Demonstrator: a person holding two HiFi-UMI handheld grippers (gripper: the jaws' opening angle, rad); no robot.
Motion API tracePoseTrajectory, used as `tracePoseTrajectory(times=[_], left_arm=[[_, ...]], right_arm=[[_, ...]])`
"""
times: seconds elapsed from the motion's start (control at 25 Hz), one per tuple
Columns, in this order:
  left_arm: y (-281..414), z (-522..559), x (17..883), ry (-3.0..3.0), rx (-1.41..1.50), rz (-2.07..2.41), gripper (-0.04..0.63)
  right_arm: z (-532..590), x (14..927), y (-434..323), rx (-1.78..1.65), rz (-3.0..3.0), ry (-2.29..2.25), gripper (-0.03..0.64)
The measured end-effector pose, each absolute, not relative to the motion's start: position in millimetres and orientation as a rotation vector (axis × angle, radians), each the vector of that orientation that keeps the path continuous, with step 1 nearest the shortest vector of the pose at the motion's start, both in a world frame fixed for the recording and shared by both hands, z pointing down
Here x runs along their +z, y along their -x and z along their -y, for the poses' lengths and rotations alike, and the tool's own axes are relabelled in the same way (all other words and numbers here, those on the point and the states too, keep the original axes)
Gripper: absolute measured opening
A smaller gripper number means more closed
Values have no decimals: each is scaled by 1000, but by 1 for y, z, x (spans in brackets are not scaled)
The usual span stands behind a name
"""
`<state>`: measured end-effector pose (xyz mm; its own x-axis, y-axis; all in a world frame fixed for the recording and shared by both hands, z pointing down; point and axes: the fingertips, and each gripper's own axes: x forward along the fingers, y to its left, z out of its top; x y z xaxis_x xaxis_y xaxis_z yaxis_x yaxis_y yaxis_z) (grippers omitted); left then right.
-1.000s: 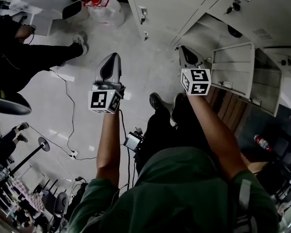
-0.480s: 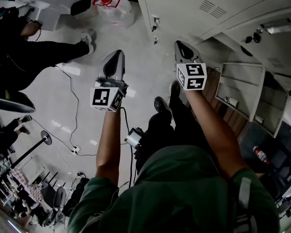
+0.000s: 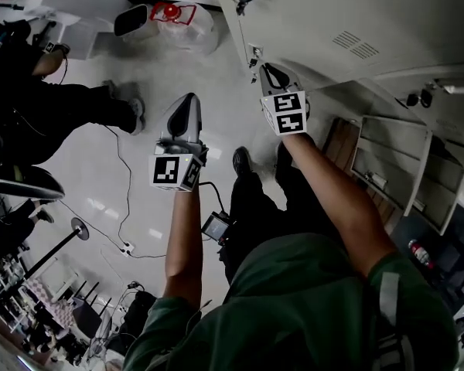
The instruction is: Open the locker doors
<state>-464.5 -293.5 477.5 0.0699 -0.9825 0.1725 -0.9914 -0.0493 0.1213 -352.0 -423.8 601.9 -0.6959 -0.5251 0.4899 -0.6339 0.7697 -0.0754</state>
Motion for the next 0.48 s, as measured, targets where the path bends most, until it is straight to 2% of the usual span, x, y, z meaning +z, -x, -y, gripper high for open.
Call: tracePoseTrajectory(times=[0.48], left_arm=[[530, 308, 512, -2152, 28, 1919, 2]], right_arm=[[466, 658, 395, 379, 2344, -1056, 11]])
